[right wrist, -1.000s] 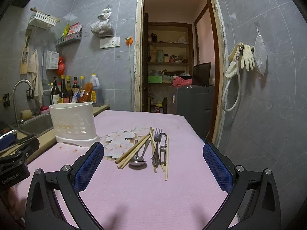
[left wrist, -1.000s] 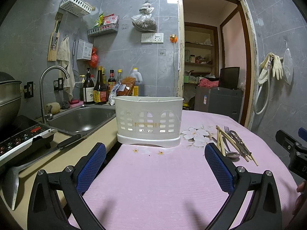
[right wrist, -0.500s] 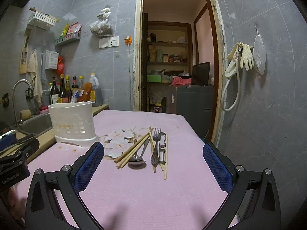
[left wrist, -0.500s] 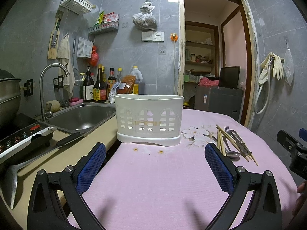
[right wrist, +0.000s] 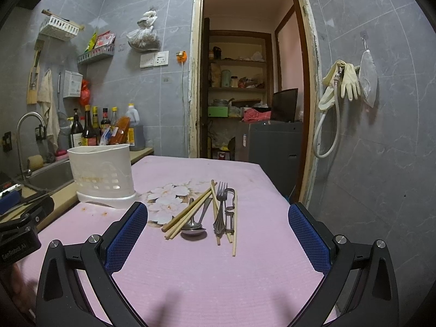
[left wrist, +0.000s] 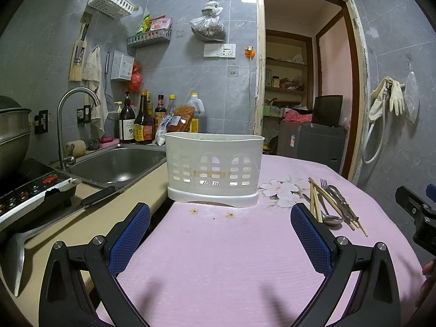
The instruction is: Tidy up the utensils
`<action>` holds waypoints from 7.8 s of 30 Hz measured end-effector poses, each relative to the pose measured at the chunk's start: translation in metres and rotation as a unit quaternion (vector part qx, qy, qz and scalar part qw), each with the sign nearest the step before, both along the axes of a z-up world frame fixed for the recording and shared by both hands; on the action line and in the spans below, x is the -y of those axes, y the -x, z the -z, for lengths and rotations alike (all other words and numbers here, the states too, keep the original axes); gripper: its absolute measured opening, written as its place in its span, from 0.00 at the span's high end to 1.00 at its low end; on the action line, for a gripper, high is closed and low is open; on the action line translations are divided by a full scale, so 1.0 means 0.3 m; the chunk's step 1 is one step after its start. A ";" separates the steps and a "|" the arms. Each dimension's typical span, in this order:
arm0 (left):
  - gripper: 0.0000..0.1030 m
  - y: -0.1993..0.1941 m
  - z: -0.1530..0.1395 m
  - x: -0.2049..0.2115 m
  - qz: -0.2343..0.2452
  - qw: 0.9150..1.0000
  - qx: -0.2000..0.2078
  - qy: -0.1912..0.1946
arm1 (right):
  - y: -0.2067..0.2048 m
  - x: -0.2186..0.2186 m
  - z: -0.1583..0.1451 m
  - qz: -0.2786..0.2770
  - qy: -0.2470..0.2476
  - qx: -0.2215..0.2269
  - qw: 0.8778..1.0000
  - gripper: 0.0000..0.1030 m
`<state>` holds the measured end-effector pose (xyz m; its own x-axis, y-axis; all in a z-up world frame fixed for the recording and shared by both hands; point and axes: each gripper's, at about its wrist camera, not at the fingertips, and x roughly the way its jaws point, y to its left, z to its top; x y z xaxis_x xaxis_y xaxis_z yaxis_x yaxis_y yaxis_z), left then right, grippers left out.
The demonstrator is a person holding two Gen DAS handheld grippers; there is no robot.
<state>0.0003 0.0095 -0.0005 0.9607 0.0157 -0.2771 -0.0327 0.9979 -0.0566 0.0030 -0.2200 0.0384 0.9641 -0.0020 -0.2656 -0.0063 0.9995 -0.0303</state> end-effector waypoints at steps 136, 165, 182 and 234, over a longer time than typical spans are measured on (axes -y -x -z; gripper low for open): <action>0.95 -0.992 0.057 0.362 0.238 0.889 -0.390 0.028 | -1.024 0.175 0.207 -0.150 -0.025 -0.332 0.931 0.75; 0.96 -0.563 -0.315 0.071 0.193 0.972 -0.025 0.133 | -0.560 -0.014 -0.227 -0.180 -0.041 0.016 0.983 0.79; 0.96 -0.634 -0.477 -0.357 0.030 0.982 0.156 0.102 | -0.657 -0.360 -0.425 -0.281 -0.106 0.105 0.948 0.79; 0.28 -0.590 -0.346 -0.315 0.031 0.990 0.093 0.098 | -0.667 -0.296 -0.227 -0.225 -0.097 0.055 0.968 0.26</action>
<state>0.1774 0.1039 0.1034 0.9928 -0.0818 -0.0871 0.0578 0.9667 -0.2494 0.2031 -0.1311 0.1064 0.8783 0.4642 -0.1144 -0.4496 0.8834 0.1325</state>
